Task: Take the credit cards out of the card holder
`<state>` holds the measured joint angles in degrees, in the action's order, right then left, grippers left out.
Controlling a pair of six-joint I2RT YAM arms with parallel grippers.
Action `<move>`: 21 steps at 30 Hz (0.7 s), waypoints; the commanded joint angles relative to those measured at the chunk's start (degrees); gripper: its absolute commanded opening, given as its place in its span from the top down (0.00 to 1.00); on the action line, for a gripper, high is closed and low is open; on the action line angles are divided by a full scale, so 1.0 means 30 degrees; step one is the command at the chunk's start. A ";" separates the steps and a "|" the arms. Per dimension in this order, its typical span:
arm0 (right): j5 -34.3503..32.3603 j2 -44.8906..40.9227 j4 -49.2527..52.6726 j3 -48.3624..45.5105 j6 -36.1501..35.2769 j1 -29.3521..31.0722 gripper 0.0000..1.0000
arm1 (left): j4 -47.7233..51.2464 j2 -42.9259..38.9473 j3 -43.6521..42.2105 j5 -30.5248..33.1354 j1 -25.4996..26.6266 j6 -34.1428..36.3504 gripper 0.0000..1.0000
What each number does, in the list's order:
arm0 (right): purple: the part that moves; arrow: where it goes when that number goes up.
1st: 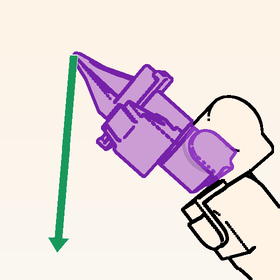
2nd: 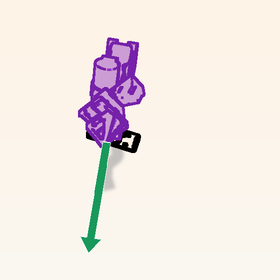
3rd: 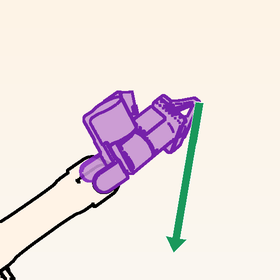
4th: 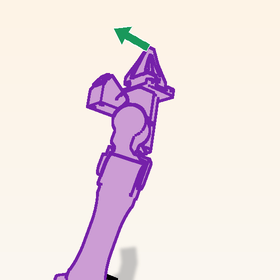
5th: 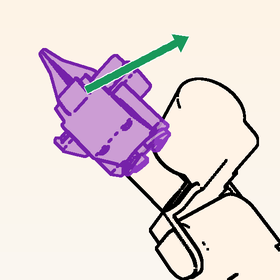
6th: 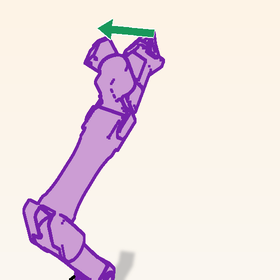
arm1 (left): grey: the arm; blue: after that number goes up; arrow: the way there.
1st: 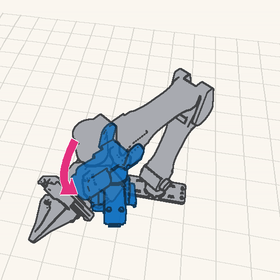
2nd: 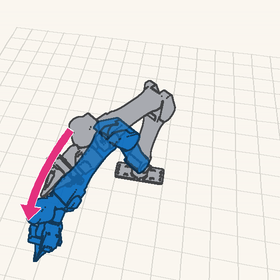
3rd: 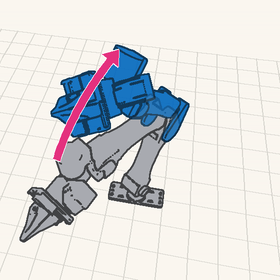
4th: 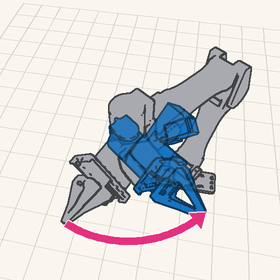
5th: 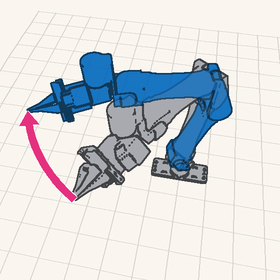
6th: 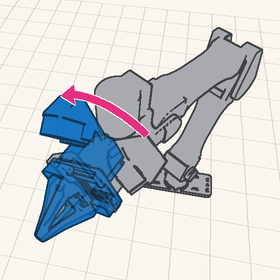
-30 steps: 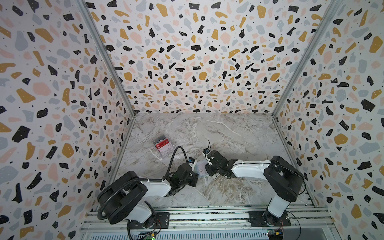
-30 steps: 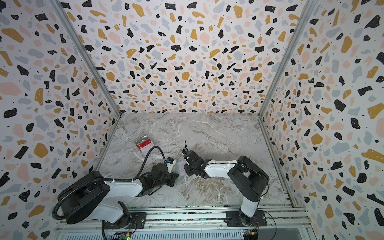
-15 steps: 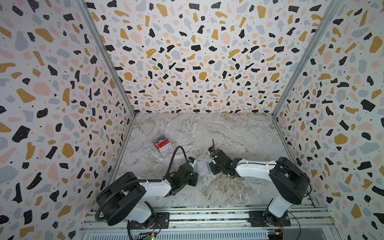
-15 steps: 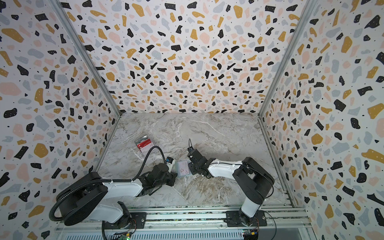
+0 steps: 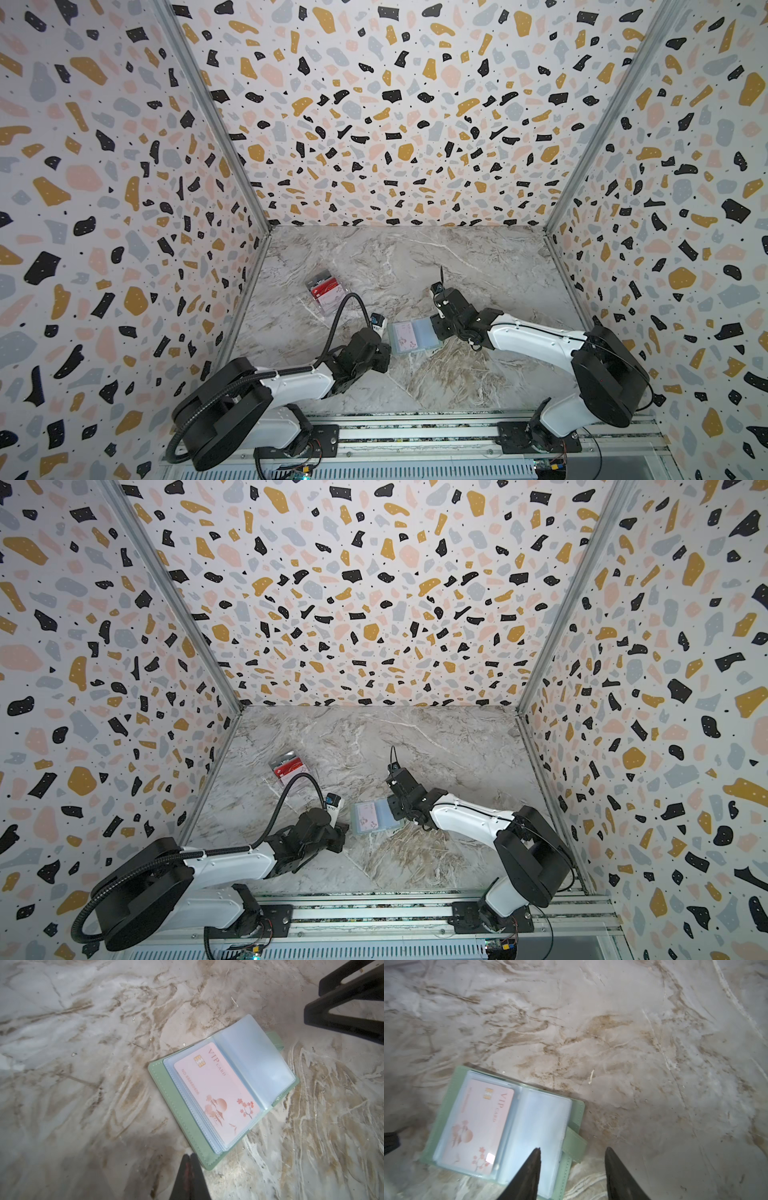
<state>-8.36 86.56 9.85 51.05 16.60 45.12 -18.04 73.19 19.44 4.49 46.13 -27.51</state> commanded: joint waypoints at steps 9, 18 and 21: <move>0.8694 0.1817 -0.2161 0.0995 0.1223 -0.0795 0.47 | -0.0120 0.1036 0.2070 0.1079 0.0010 0.1534 1.00; 1.0641 0.3393 -0.3294 0.0582 0.2306 -0.1484 0.50 | -0.1230 0.2545 0.2059 0.0358 0.0014 0.1815 1.00; 1.0916 0.3817 -0.3402 0.0597 0.2492 -0.1651 0.50 | -0.1636 0.2904 0.1930 0.0133 0.0021 0.1753 1.00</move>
<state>21.93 97.36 0.82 52.66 22.72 40.62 -19.38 81.28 25.15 6.02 46.13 -23.11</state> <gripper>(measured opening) 0.498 0.046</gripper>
